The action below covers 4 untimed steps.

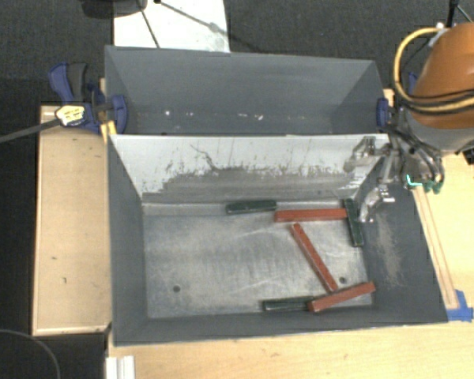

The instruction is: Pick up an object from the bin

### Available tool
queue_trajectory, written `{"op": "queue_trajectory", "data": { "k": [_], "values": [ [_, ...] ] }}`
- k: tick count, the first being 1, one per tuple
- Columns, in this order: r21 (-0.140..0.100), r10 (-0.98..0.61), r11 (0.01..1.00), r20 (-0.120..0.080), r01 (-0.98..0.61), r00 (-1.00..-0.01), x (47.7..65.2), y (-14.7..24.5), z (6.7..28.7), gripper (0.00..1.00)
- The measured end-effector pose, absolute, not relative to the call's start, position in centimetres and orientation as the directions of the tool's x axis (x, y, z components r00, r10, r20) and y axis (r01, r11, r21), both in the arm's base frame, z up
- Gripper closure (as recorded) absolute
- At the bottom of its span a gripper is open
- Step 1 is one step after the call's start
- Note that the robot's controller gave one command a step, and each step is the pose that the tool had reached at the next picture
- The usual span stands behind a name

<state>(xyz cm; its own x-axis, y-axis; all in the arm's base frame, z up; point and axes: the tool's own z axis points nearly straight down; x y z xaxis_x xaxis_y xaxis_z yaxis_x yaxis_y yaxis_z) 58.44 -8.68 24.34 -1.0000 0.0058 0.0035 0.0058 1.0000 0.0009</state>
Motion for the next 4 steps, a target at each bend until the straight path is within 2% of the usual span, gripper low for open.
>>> {"op": "queue_trajectory", "data": {
  "k": [1, 2, 3, 4],
  "values": [
    [-0.001, 0.004, 1.0, -0.004, 0.004, -1.0, 58.6, -8.7, 24.8, 0.0],
    [-0.001, 0.02, 1.0, -0.008, 0.02, -1.0, 58.1, -4.0, 21.1, 0.0],
    [0.001, 0.172, 0.985, -0.002, 0.172, -0.985, 52.9, -0.8, 16.6, 1.0],
    [0.0, 0.171, 0.985, -0.002, 0.171, -0.985, 52.9, -0.8, 16.6, 1.0]
  ]
}}
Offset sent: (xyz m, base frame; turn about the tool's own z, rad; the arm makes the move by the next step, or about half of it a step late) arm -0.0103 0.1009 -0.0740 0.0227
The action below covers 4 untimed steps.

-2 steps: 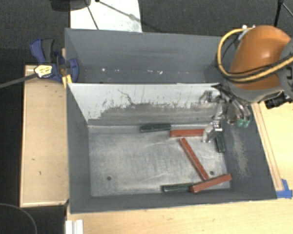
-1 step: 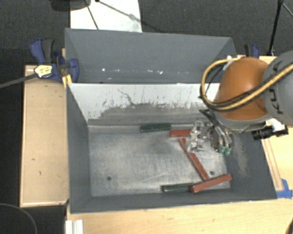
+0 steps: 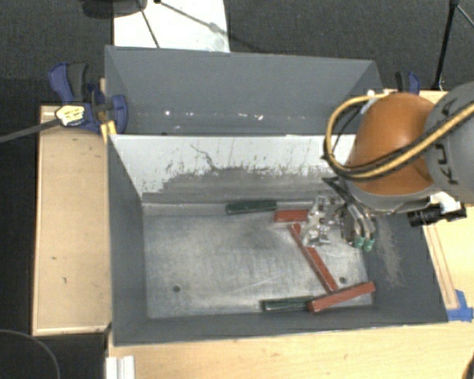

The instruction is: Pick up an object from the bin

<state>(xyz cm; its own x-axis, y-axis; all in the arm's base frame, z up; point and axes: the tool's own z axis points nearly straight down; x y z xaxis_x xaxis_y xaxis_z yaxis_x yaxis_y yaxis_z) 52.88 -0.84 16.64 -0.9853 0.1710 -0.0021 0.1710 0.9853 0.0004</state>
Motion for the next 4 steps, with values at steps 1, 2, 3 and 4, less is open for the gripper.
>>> {"op": "queue_trajectory", "data": {
  "k": [1, 2, 3, 4],
  "values": [
    [0.001, 0.18, 0.984, -0.003, 0.18, -0.984, 53.3, 0.4, 15.1, 1.0],
    [0.0, 0.187, 0.982, -0.001, 0.187, -0.982, 52.9, 0.5, 12.7, 0.0],
    [0.0, 0.186, 0.982, -0.002, 0.186, -0.982, 52.9, 0.5, 12.7, 0.0],
    [0.001, 0.127, 0.992, -0.005, 0.127, -0.992, 52.0, -1.0, 12.3, 0.0]
  ]
}}
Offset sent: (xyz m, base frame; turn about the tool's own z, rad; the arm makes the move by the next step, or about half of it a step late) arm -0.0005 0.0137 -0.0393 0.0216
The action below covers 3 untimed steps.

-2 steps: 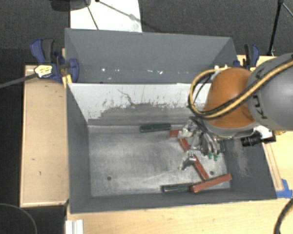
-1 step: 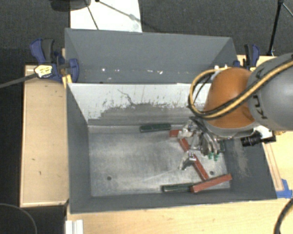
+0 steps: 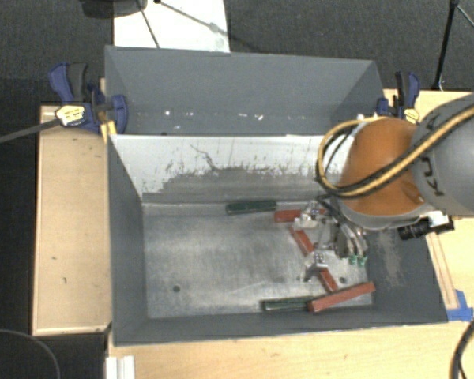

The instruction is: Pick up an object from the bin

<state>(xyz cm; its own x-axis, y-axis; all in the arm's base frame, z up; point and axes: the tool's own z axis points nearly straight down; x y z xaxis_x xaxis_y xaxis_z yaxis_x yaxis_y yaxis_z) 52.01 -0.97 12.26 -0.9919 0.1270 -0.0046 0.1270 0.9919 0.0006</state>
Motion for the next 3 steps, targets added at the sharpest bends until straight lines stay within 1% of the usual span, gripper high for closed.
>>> {"op": "queue_trajectory", "data": {
  "k": [1, 2, 3],
  "values": [
    [-0.001, -0.028, 1.0, -0.005, -0.028, -1.0, 53.6, -5.0, 9.1, 0.0],
    [0.0, 0.069, 0.998, -0.002, 0.069, -0.998, 52.3, -11.8, 8.6, 1.0],
    [-0.001, 0.069, 0.998, -0.002, 0.069, -0.998, 52.3, -11.8, 8.7, 1.0]
  ]
}}
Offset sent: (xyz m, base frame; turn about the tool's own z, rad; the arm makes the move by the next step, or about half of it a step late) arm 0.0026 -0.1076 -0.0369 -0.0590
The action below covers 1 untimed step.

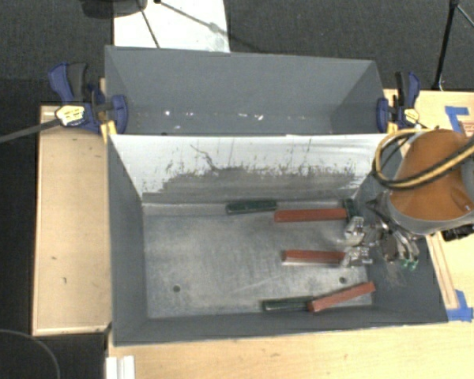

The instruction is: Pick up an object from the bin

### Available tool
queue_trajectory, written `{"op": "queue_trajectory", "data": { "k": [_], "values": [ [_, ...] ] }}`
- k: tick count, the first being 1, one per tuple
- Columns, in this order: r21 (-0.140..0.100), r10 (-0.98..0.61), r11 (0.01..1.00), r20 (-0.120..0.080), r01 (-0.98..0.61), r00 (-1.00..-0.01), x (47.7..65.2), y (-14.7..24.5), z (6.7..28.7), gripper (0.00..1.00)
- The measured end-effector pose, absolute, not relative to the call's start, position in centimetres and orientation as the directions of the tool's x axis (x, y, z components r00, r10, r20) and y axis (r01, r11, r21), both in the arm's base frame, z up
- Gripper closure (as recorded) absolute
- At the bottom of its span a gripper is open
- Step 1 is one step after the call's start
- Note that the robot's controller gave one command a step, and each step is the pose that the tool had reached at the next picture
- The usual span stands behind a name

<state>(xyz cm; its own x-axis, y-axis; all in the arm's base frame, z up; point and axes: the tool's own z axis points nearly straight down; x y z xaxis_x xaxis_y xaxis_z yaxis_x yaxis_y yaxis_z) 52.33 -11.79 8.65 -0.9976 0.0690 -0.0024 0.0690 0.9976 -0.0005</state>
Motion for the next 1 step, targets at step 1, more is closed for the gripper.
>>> {"op": "queue_trajectory", "data": {
  "k": [1],
  "values": [
    [0.0, 0.07, 0.998, -0.006, 0.07, -0.998, 52.62, -10.69, 23.95, 1.0]
  ]
}}
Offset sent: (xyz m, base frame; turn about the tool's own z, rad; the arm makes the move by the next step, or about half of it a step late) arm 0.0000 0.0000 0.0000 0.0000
